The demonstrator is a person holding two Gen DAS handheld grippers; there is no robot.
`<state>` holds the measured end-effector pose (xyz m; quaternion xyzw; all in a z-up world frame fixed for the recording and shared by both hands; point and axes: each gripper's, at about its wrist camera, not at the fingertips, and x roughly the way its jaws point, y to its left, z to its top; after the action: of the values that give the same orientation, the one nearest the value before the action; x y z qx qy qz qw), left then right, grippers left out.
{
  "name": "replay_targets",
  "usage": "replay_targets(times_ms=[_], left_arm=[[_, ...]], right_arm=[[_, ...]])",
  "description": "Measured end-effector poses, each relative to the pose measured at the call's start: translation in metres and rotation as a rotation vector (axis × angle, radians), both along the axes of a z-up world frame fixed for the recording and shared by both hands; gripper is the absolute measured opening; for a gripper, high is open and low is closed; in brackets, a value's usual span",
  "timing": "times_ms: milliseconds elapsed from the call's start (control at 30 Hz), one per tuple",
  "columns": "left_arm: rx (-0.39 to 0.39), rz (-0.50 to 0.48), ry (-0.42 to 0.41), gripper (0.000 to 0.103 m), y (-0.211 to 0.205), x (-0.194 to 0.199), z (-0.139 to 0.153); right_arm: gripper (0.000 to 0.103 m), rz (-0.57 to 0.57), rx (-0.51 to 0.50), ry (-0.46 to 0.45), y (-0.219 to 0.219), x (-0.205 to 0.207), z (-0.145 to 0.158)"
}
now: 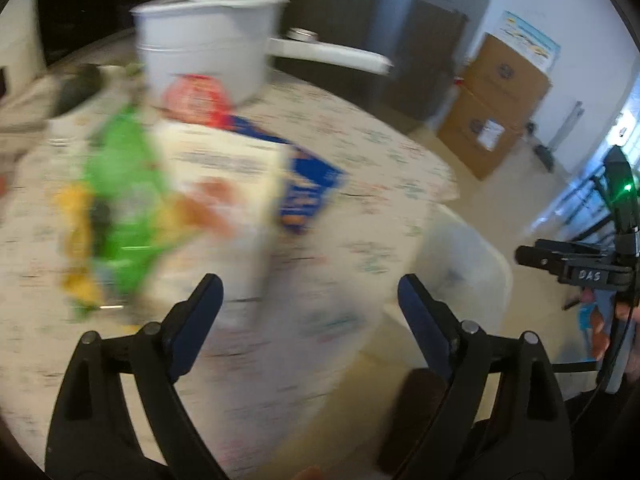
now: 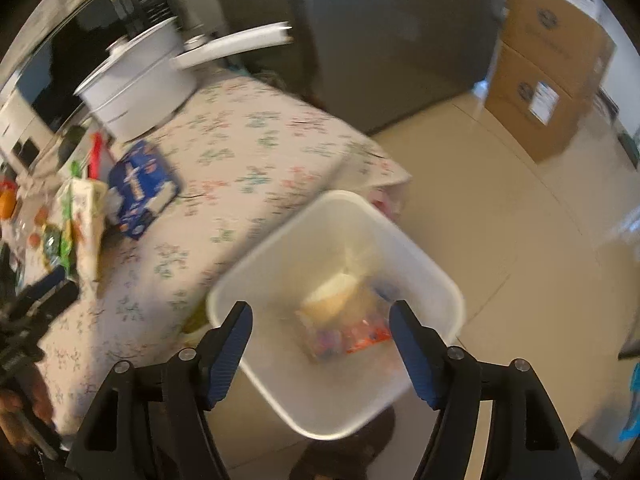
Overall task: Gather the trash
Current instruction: 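Drop the bottle into the bin with the left tool, then grasp the yellow wrapper, then grasp the green snack bag with the right tool while the left tool holds the yellow wrapper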
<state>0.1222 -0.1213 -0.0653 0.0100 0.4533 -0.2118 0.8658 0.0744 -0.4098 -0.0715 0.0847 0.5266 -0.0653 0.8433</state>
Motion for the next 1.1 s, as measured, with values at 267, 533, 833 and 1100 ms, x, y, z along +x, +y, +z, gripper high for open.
replay_targets(times_ms=[267,533,833,1100], left_arm=[[0.013,0.192,0.015,0.091,0.117,0.011,-0.003],[0.029,0.148,0.028,0.09,0.148,0.025,-0.018],[-0.059,0.14,0.089,0.067,0.136,0.059,-0.039],[-0.07,0.179,0.097,0.016,0.134,0.069,-0.041]], right_arm=[[0.078,0.099,-0.005,-0.016,0.075,0.04,0.011],[0.079,0.158,0.016,-0.019,0.144,0.076,0.011],[0.079,0.205,0.011,0.006,0.179,0.099,0.002],[0.079,0.198,0.011,-0.001,0.181,0.101,0.005]])
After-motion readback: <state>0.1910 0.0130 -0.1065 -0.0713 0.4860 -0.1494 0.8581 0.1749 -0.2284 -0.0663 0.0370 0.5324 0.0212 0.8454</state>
